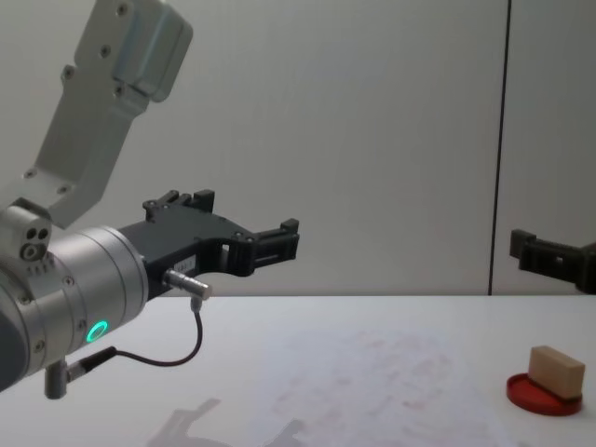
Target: Use the one hand to pick up the stamp and affix it onto the A4 paper.
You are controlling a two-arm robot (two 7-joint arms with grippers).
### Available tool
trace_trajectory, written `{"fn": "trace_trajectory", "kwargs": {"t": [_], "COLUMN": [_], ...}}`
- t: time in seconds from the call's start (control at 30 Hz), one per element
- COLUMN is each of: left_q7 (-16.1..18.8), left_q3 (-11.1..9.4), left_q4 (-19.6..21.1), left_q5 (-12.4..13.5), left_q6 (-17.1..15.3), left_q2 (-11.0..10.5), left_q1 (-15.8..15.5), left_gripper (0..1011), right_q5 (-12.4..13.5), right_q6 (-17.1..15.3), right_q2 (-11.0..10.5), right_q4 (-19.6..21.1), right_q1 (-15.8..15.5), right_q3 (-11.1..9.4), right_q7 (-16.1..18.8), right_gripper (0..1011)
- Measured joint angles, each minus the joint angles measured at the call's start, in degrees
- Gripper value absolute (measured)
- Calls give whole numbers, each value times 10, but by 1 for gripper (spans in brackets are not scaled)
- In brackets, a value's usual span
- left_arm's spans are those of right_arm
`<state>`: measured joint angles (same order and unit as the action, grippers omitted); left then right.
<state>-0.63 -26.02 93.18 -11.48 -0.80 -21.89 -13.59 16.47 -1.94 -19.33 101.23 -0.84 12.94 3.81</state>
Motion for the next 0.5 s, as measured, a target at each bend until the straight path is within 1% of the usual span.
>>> {"fn": "trace_trajectory", "kwargs": {"t": [0.5], "left_q7": [0], "left_q3": [0], "left_q4": [0], "left_q5": [0], "left_q6": [0], "left_q2": [0], "left_q1": [0], "left_gripper": [993], "right_q5": [0], "right_q6": [0], "right_q2": [0], "right_q4": [0], "right_q1": [0], "right_q3": [0], "right_q7": [0], "right_gripper": [1001]}}
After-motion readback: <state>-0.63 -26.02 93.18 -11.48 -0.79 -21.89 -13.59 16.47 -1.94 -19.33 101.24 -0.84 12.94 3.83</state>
